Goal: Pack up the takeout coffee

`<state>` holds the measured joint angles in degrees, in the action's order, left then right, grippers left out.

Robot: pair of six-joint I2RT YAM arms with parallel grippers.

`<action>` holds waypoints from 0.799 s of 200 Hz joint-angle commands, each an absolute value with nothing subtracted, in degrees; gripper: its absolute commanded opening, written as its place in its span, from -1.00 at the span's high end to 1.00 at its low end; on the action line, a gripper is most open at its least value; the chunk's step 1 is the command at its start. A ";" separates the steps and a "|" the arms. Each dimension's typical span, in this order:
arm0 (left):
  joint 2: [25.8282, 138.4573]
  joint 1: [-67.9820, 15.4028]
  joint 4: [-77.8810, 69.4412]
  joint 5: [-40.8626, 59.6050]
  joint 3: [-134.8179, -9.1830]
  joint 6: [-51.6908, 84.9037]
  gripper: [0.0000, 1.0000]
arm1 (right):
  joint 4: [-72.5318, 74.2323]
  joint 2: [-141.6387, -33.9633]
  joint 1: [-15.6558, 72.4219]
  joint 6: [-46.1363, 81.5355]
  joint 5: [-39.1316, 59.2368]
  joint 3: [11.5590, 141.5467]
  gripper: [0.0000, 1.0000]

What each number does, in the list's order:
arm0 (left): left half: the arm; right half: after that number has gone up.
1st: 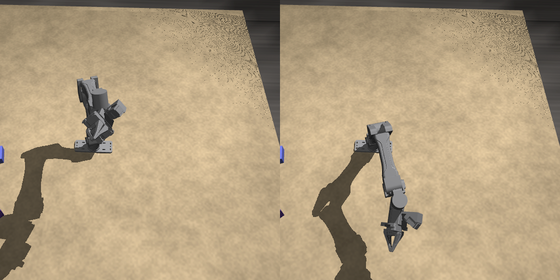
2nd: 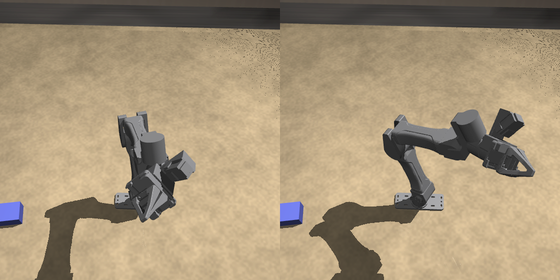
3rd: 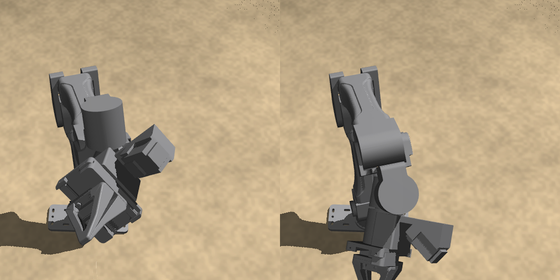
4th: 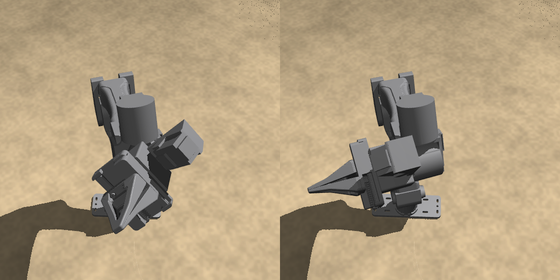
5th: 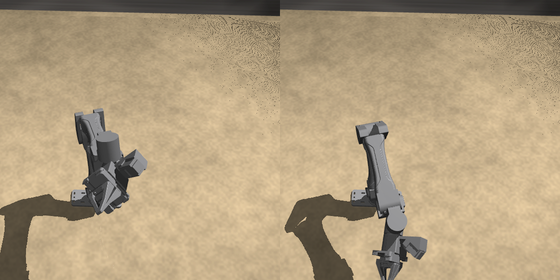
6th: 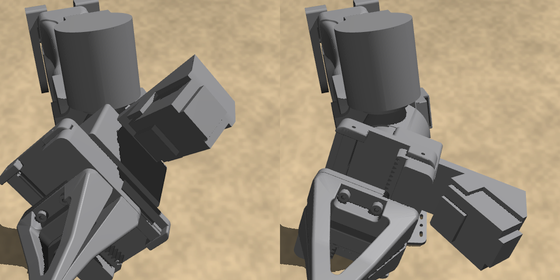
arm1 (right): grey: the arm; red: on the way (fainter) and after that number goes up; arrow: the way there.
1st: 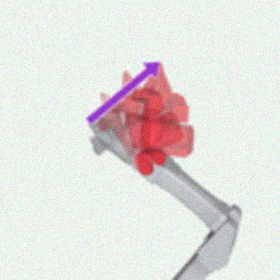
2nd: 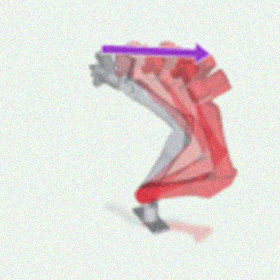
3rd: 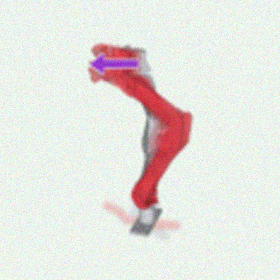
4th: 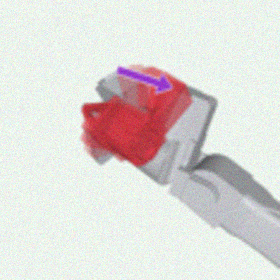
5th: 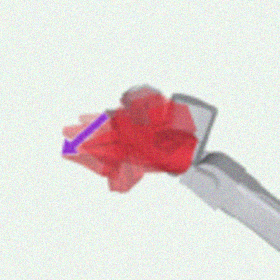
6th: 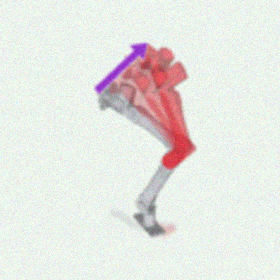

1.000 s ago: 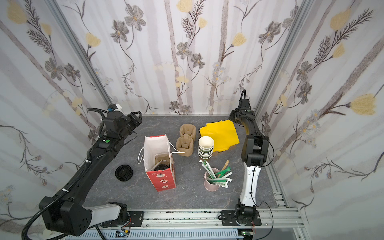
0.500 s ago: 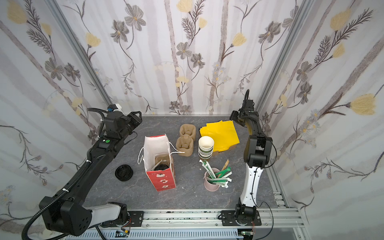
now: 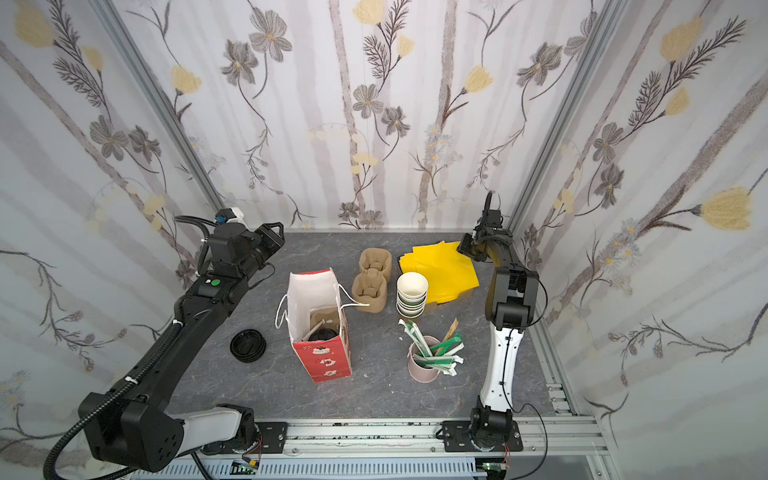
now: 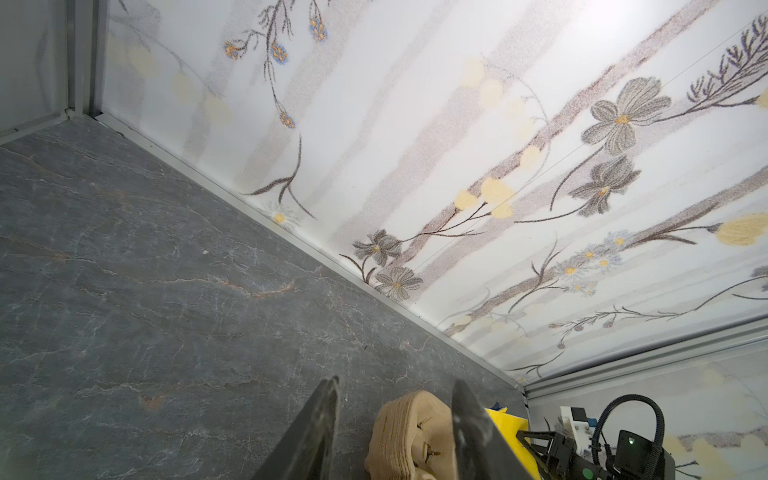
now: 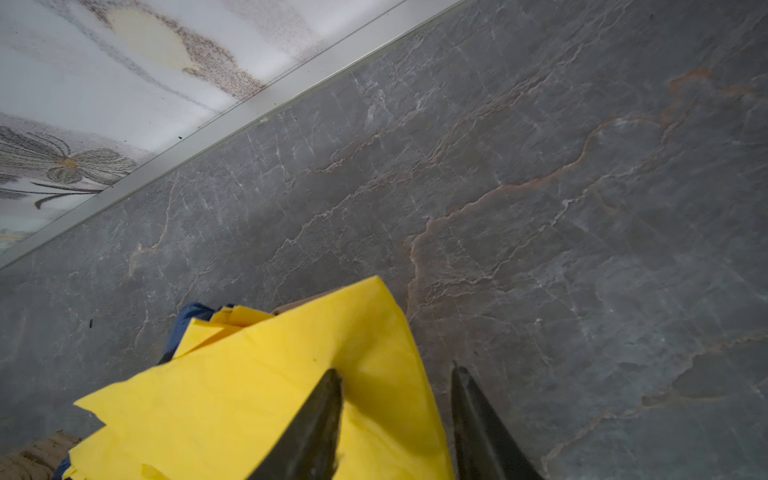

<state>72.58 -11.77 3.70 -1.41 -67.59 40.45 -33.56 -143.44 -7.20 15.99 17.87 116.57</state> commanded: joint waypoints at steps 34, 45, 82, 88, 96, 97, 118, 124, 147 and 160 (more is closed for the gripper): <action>72.36 -11.78 1.76 -1.43 -68.36 39.73 0.09 | -31.62 -142.26 -7.37 15.92 18.51 117.03 0.73; 72.34 -11.78 1.75 -1.35 -68.46 39.73 0.09 | -31.59 -141.61 -7.38 15.86 18.02 116.95 0.76; 72.36 -11.73 1.76 -1.32 -68.52 39.65 0.09 | -31.73 -137.96 -7.14 15.25 14.82 116.30 0.82; 72.34 -11.78 1.76 -1.32 -68.47 39.64 0.09 | -31.65 -137.37 -7.17 15.21 14.41 116.16 0.83; 72.33 -11.73 1.76 -1.45 -68.41 39.64 0.09 | -31.49 -136.73 -7.21 15.16 14.33 116.03 0.85; 72.33 -11.76 1.76 -1.47 -68.40 39.64 0.09 | -31.48 -136.66 -7.21 15.14 14.37 116.02 0.85; 72.33 -11.78 1.76 -1.62 -68.38 39.55 0.09 | -31.46 -135.23 -6.99 15.03 14.78 116.02 0.94; 72.36 -11.78 1.74 -1.58 -68.38 39.55 0.09 | -31.43 -134.71 -6.95 14.98 14.99 115.92 0.96; 70.67 -11.74 1.67 -1.64 -68.54 38.89 0.09 | -31.18 -131.59 -6.12 15.03 15.09 114.17 1.00; 71.02 -12.20 1.67 -0.17 -69.91 35.84 0.15 | -30.54 -128.71 -5.33 15.46 13.68 111.98 1.00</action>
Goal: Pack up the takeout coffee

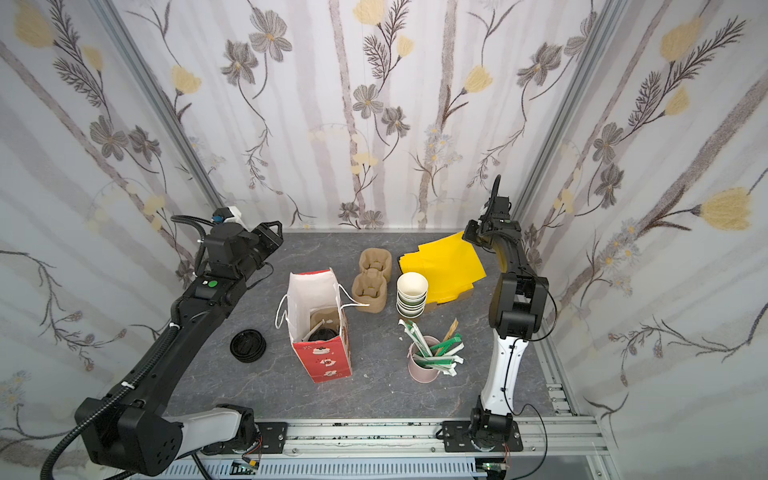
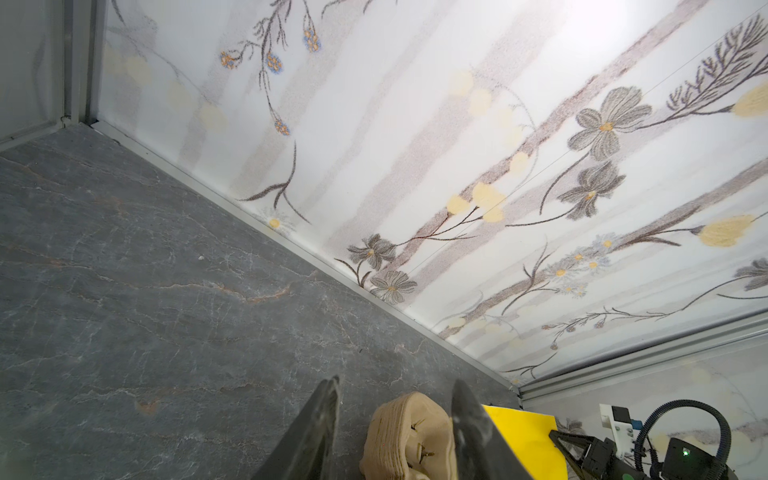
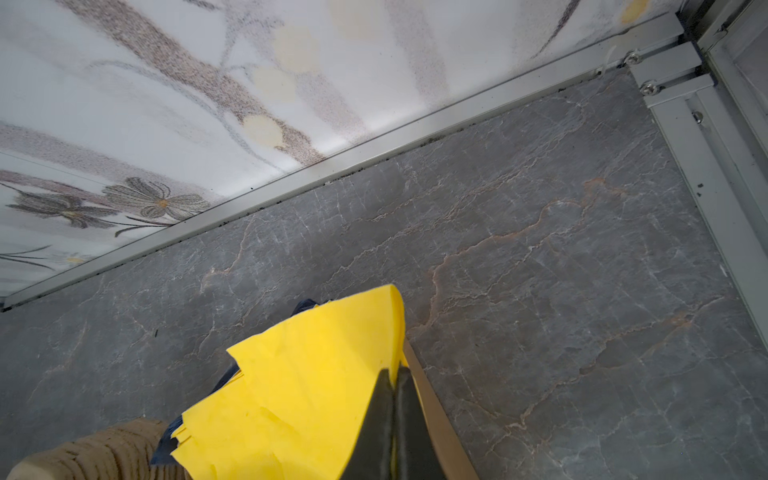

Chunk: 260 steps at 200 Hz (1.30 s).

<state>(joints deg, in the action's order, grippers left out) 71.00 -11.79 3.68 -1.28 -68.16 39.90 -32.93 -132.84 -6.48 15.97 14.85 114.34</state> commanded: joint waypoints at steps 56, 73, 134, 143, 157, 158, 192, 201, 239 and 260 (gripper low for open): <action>75.39 -22.86 1.67 2.32 -80.89 10.80 -0.02 | -27.43 -114.57 -1.73 18.79 8.83 103.11 1.00; 76.72 -25.51 1.58 3.86 -82.53 5.78 -0.04 | -27.40 -110.22 -0.76 19.45 6.70 101.12 1.00; 83.47 -33.29 -0.56 13.61 -88.05 -6.64 -0.08 | -29.93 -96.91 3.11 24.49 6.33 98.00 1.00; 84.64 -34.20 -0.78 15.41 -89.03 -7.81 -0.09 | -30.43 -95.09 3.78 25.67 7.16 98.00 1.00; 86.03 -35.68 -0.97 17.35 -90.13 -9.81 -0.12 | -31.02 -92.13 5.13 27.84 8.54 98.00 1.00; 86.13 -35.86 -1.01 17.51 -90.15 -9.96 -0.13 | -30.98 -91.94 5.20 27.98 8.66 98.00 1.00; 88.10 -38.65 -1.97 22.18 -90.97 -12.32 -0.21 | -33.37 -84.38 8.80 31.56 10.61 97.78 1.00; 88.34 -39.47 -2.19 23.29 -90.84 -12.81 -0.22 | -33.89 -82.80 9.47 33.17 11.46 97.28 1.00; 86.53 -43.32 -2.50 27.77 -88.22 -17.35 -0.35 | -37.30 -77.63 15.02 39.14 15.71 96.33 1.00; 83.60 -45.75 -2.81 31.20 -83.81 -21.17 -0.51 | -37.85 -75.88 18.73 42.36 15.85 95.92 1.00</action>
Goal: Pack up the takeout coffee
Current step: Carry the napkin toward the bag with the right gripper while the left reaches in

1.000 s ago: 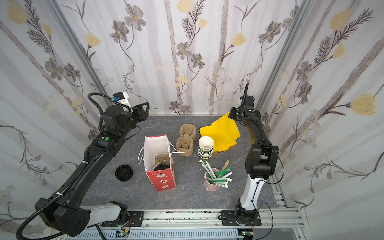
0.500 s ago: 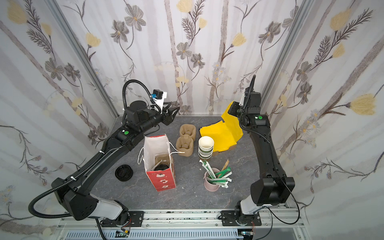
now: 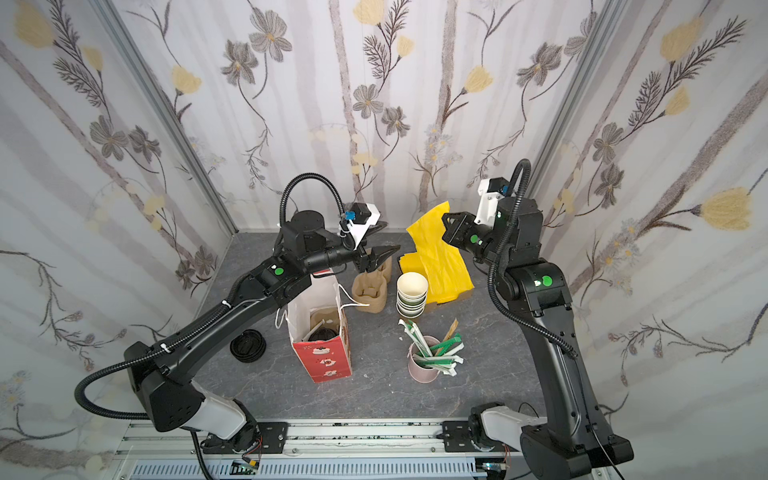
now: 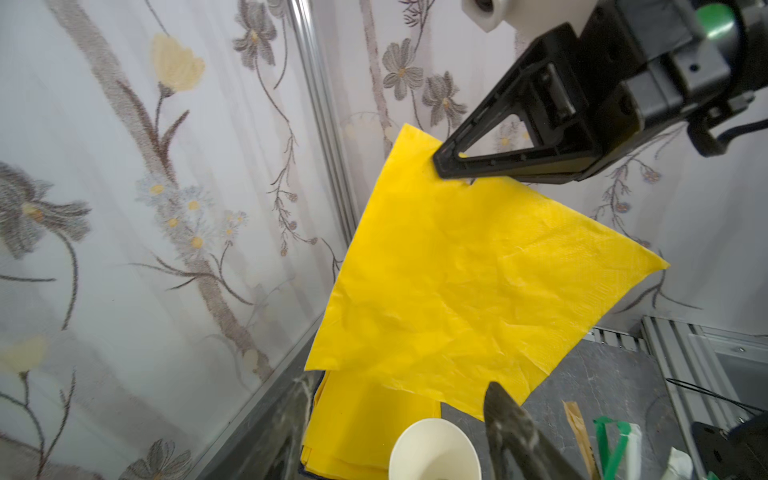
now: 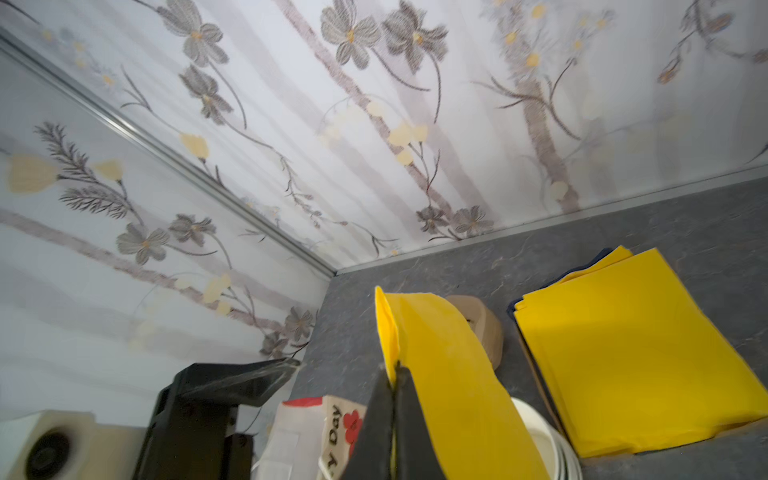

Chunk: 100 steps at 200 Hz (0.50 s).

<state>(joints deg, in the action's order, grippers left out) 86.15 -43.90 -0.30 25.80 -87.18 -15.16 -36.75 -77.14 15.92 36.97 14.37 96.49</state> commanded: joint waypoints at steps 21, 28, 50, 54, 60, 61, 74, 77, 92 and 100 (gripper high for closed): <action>80.64 -47.79 -3.11 30.98 -79.68 -23.38 -0.73 | -36.60 -74.95 22.33 44.05 16.96 94.97 1.00; 80.06 -48.10 -3.25 29.83 -79.08 -23.17 -0.75 | -36.19 -74.80 23.27 43.42 17.81 94.56 1.00; 77.99 -48.10 -3.34 25.46 -78.20 -20.84 -0.78 | -38.57 -74.38 24.43 39.64 18.85 94.39 1.00; 77.40 -48.12 -3.30 24.84 -77.92 -20.48 -0.80 | -39.03 -74.25 24.43 38.84 18.73 94.31 1.00; 76.59 -48.08 -3.26 24.29 -77.54 -19.93 -0.81 | -39.53 -74.10 24.43 37.56 19.04 94.31 1.00; 76.39 -48.03 -3.26 24.19 -77.44 -19.81 -0.82 | -39.54 -74.05 24.43 37.37 19.10 94.31 1.00; 74.17 -47.59 -3.25 23.45 -76.22 -17.97 -0.85 | -40.48 -73.92 24.42 34.16 20.34 94.39 1.00; 73.65 -47.50 -3.21 23.39 -75.92 -17.47 -0.86 | -40.79 -73.92 24.43 33.38 20.59 94.39 1.00; 70.68 -46.31 -3.08 23.85 -74.55 -14.66 -0.88 | -42.48 -74.02 24.52 29.26 22.43 94.48 1.00; 69.33 -45.40 -2.97 24.43 -73.06 -12.79 -0.88 | -43.44 -74.00 24.65 27.46 23.28 94.70 1.00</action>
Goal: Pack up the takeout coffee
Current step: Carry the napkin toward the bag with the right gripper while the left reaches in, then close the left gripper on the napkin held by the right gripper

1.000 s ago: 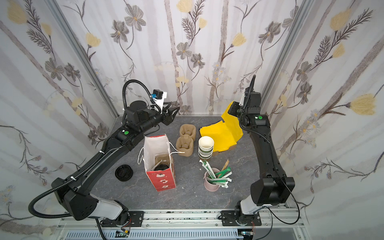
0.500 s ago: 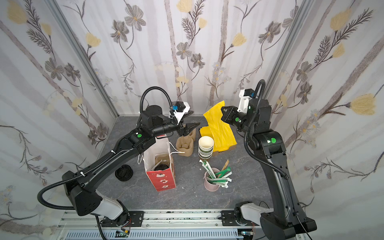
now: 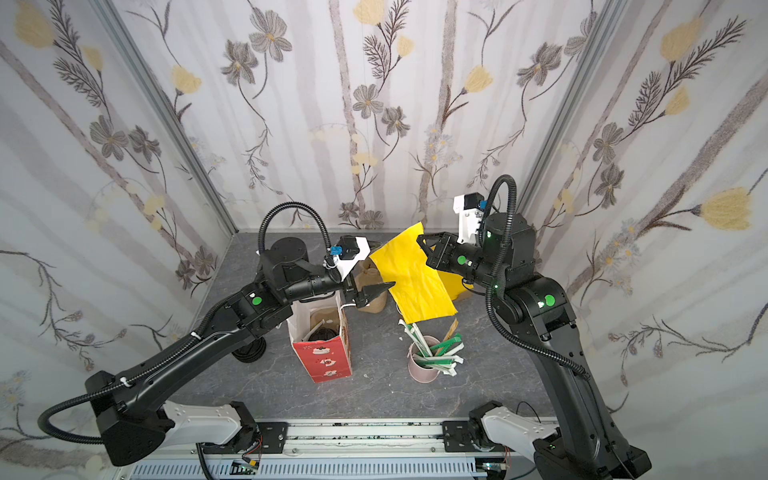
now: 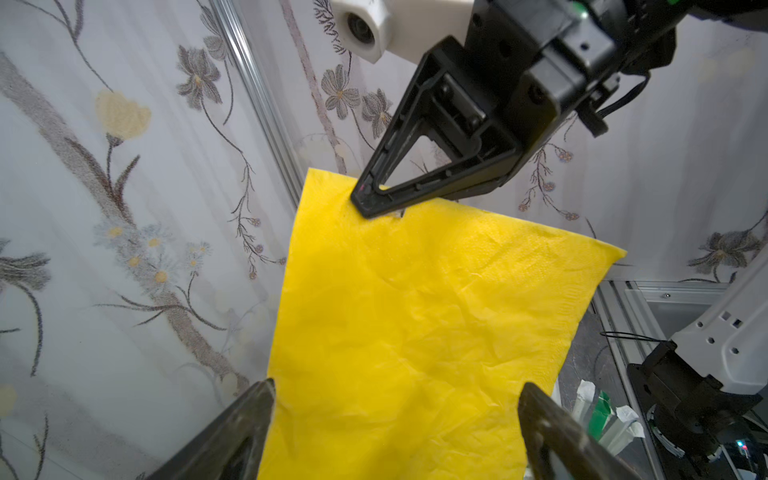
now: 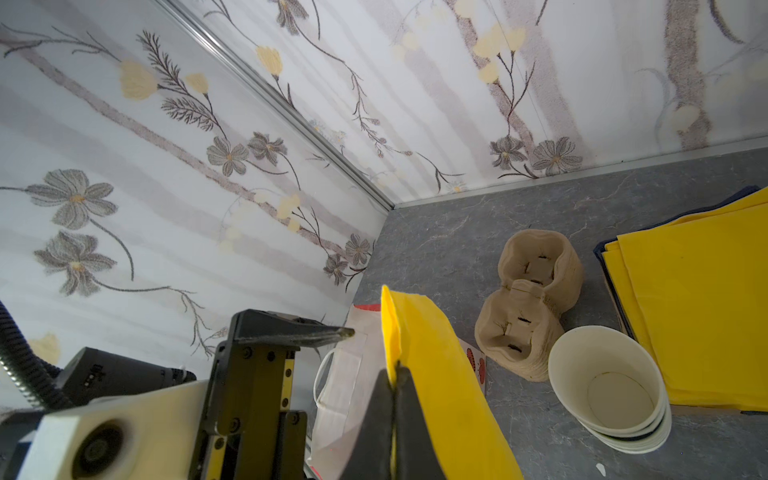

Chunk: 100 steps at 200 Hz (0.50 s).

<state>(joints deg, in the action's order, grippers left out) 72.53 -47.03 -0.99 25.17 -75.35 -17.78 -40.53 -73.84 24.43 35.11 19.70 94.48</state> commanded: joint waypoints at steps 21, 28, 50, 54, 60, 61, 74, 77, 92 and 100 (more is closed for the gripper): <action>67.94 -41.20 -1.00 33.07 -72.15 -7.24 -0.80 | -47.07 -74.00 25.67 23.11 25.43 96.16 1.00; 68.01 -40.50 0.23 35.66 -72.53 -6.41 -0.78 | -48.18 -73.96 26.19 22.09 25.84 96.49 1.00; 68.38 -40.20 3.79 42.91 -73.65 -5.79 -0.78 | -50.02 -74.18 28.39 19.82 27.88 97.34 1.00; 68.38 -40.24 3.97 43.79 -73.59 -5.77 -0.78 | -50.00 -74.22 28.81 19.56 28.72 97.23 1.00; 68.29 -40.09 4.33 45.17 -73.41 -6.20 -0.78 | -50.03 -74.39 29.48 19.18 29.50 97.28 1.00; 68.25 -40.08 4.41 45.44 -73.35 -6.35 -0.78 | -50.11 -74.46 29.64 19.13 29.61 97.29 1.00; 67.99 -39.99 4.75 47.49 -72.70 -8.43 -0.78 | -50.68 -74.96 31.21 18.15 30.87 97.15 1.00; 67.95 -40.02 4.82 47.86 -72.62 -8.77 -0.77 | -50.78 -75.11 31.53 17.85 31.25 97.06 1.00; 68.39 -39.58 5.22 49.66 -72.47 -10.07 -0.73 | -51.48 -76.23 32.68 16.69 31.62 97.30 1.00; 68.83 -39.40 5.56 50.05 -72.58 -10.52 -0.69 | -51.95 -76.98 33.12 16.13 31.84 98.23 1.00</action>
<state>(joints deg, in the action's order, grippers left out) 68.20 -39.86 4.82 44.31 -72.69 -8.01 -50.35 -75.35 31.88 19.66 29.12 96.97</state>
